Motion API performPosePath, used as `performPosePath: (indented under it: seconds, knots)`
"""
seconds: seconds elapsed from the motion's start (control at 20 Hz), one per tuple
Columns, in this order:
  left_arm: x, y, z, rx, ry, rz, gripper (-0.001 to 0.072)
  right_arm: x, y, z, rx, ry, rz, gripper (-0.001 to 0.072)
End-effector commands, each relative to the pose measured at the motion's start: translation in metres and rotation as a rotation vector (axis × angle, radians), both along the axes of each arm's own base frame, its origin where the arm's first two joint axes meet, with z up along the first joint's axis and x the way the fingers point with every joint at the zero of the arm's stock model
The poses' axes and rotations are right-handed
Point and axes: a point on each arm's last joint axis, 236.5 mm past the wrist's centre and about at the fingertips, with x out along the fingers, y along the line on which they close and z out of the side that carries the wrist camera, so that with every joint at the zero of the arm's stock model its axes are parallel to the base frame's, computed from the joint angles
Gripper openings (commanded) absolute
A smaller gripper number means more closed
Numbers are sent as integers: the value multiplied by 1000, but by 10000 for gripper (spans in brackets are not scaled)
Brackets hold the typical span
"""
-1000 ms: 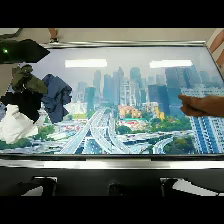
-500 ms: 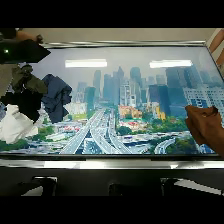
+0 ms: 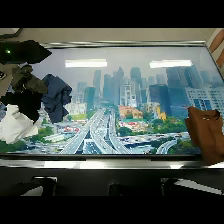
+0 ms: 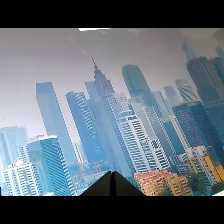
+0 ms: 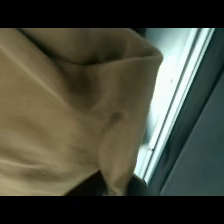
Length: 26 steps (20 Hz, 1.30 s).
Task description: Fold the shirts.
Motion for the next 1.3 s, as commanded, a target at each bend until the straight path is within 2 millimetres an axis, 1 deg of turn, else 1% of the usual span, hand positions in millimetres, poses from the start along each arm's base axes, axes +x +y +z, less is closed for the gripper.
performPosePath:
  seconds: [0.0, 0.05, 0.1, 0.15, 0.2, 0.25, 0.3, 0.35, 0.4, 0.45, 0.5, 0.55, 0.6, 0.65, 0.7, 0.75, 0.8, 0.85, 0.9, 1.0, 1.1, 1.25]
  knots:
    - [1, 0, 0, 0, 0, 1, 28, -4, -2, 2, -14, 1, 49, 649]
    - [1, 0, 0, -1, -2, 1, 28, -2, -8, 16, -39, -11, 81, 699]
    - [2, 0, 4, -6, -16, 6, 27, 5, -26, 35, -116, -36, 77, 694]
    - [6, 1, 12, -17, -51, 18, 27, 27, -53, 66, -247, -115, 78, 689]
    - [13, 3, 25, -32, -102, 37, 26, 61, -77, 109, -410, -229, 132, 688]
    - [21, 6, 39, -40, -166, 63, 25, 98, -90, 157, -573, -335, 197, 689]
    - [29, 14, 46, 7, -220, 98, 24, 141, -92, 214, -752, -453, 268, 689]
    - [38, 28, 40, 123, -245, 149, 24, 182, -79, 265, -905, -569, 342, 688]
    - [44, 46, 24, 241, -217, 227, 24, 223, -47, 308, -1020, -688, 426, 688]
    - [47, 69, 0, 382, -149, 307, 24, 256, -3, 327, -1040, -776, 523, 687]
    - [45, 83, -27, 485, -57, 349, 26, 284, 51, 322, -983, -821, 647, 687]
    - [38, 89, -64, 524, 85, 359, 123, 296, 103, 296, -865, -801, 775, 687]
    - [23, 90, -105, 520, 267, 358, 585, 298, 152, 260, -709, -738, 867, 687]
    - [-3, 86, -153, 524, 485, 319, 714, 289, 202, 214, -519, -632, 927, 668]
    - [-23, 77, -188, 518, 630, 256, 713, 278, 240, 178, -394, -547, 1009, 672]
    - [-38, 63, -216, 482, 702, 189, 713, 263, 271, 144, -292, -462, 1102, 672]
    - [-47, 50, -233, 438, 712, 155, 713, 251, 290, 121, -228, -401, 1162, 672]
    - [-50, 40, -242, 386, 675, 165, 712, 241, 303, 105, -191, -363, 1198, 672]
    - [-49, 34, -244, 351, 610, 188, 712, 235, 309, 95, -176, -337, 1212, 671]
    - [-48, 26, -242, 316, 516, 194, 712, 232, 311, 90, -183, -316, 1223, 673]
    - [-47, 24, -238, 311, 500, 191, 712, 232, 309, 90, -190, -311, 1225, 672]
    - [-47, 24, -239, 313, 504, 191, 712, 233, 309, 90, -194, -316, 1223, 672]
